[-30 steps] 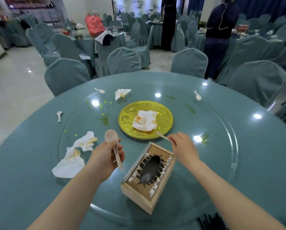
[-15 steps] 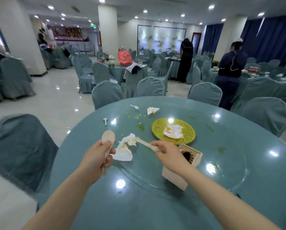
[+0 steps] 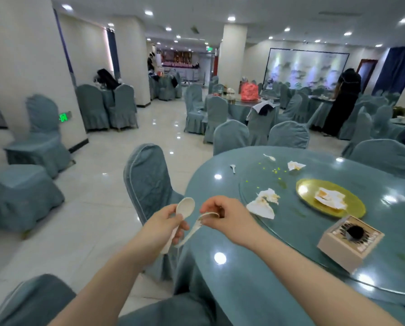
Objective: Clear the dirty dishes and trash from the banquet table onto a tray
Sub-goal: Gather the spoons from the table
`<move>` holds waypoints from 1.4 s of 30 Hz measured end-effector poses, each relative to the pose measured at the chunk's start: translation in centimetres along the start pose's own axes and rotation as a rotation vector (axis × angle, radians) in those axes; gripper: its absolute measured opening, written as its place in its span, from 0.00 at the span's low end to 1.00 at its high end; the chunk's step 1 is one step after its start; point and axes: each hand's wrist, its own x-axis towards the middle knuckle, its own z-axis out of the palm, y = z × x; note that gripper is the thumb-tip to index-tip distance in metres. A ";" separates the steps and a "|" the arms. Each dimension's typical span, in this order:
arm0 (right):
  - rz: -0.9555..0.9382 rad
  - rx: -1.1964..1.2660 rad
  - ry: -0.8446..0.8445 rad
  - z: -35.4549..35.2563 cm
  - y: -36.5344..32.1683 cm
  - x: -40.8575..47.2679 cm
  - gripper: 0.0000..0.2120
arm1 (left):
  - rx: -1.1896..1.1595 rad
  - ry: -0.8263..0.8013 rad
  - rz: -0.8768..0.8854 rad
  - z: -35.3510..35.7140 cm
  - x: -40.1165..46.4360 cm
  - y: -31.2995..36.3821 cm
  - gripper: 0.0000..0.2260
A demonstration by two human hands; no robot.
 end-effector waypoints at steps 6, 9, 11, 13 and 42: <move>-0.045 0.175 -0.066 7.0 -3.4 4.4 0.16 | 0.091 0.198 0.062 -5.7 -2.7 0.1 0.11; -0.056 0.239 -0.122 10.7 -4.7 5.8 0.15 | 0.136 0.288 0.074 -8.6 -4.2 -0.5 0.10; -0.053 0.278 -0.146 13.4 -6.0 6.4 0.14 | 0.166 0.344 0.071 -10.9 -5.4 -0.9 0.11; -0.063 0.284 -0.184 16.0 -7.5 6.8 0.14 | 0.233 0.360 0.076 -13.1 -6.7 -1.5 0.11; 0.201 0.575 -0.292 48.7 -20.2 15.2 0.07 | -0.203 0.580 -0.055 -57.1 -17.0 -8.3 0.05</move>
